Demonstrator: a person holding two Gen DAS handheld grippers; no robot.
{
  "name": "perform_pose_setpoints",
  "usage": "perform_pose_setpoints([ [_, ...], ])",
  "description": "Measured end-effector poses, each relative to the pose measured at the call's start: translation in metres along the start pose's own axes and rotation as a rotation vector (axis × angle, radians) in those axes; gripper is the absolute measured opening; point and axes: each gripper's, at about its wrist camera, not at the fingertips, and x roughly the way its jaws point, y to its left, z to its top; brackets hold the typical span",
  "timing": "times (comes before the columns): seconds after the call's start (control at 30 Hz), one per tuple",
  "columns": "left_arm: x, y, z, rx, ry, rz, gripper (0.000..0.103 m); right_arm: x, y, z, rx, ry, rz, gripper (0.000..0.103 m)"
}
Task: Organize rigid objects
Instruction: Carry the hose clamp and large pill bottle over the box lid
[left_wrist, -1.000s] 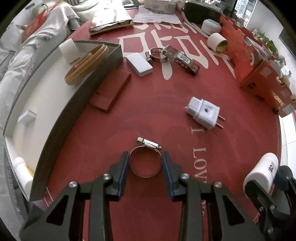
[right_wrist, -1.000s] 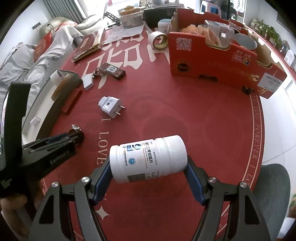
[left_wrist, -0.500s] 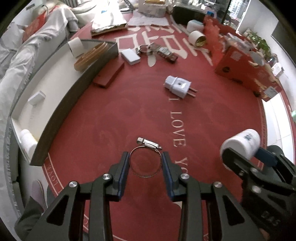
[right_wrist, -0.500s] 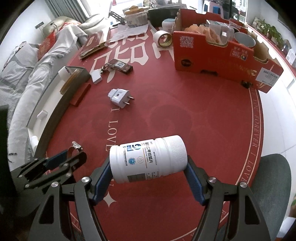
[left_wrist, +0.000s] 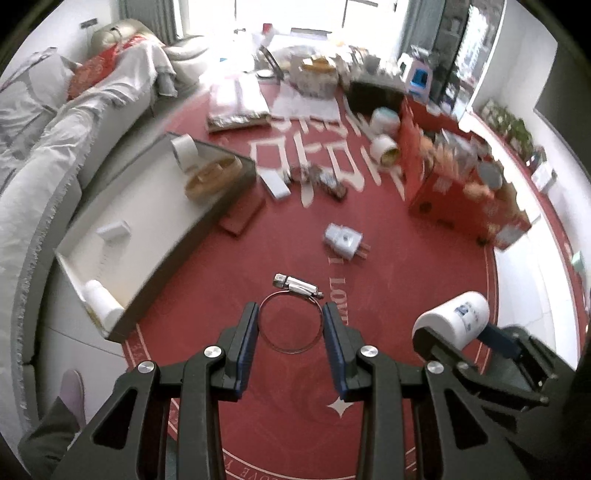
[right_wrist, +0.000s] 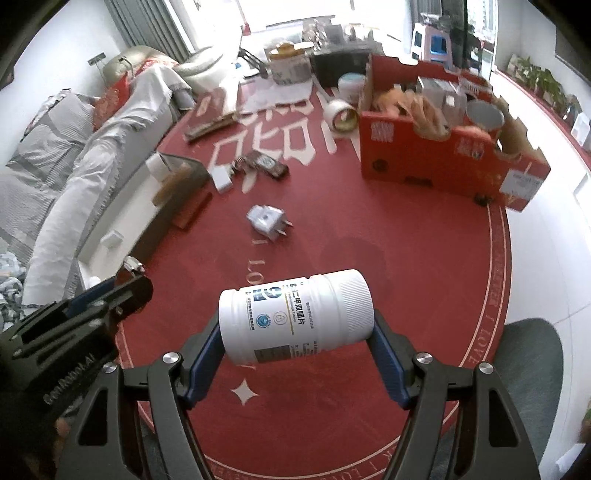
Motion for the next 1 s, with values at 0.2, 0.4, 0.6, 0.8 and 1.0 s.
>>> perform_pose_setpoints([
  [0.2,-0.032,0.02,0.023,-0.088,-0.079,0.024,0.038,-0.016,0.018,0.023,-0.042,-0.053,0.019,0.074],
  [0.4,-0.049,0.045,0.039,-0.155,-0.151,0.09,0.038,-0.03,0.046,0.051,-0.09,-0.103,0.06,0.074],
  [0.6,-0.036,0.073,0.036,-0.228,-0.134,0.164,0.038,-0.025,0.071,0.057,-0.131,-0.099,0.093,0.074],
  [0.8,-0.019,0.092,0.024,-0.261,-0.093,0.205,0.038,-0.01,0.08,0.047,-0.156,-0.053,0.087,0.074],
  [1.0,-0.008,0.098,0.016,-0.276,-0.062,0.209,0.038,-0.001,0.08,0.044,-0.153,-0.021,0.074,0.074],
])
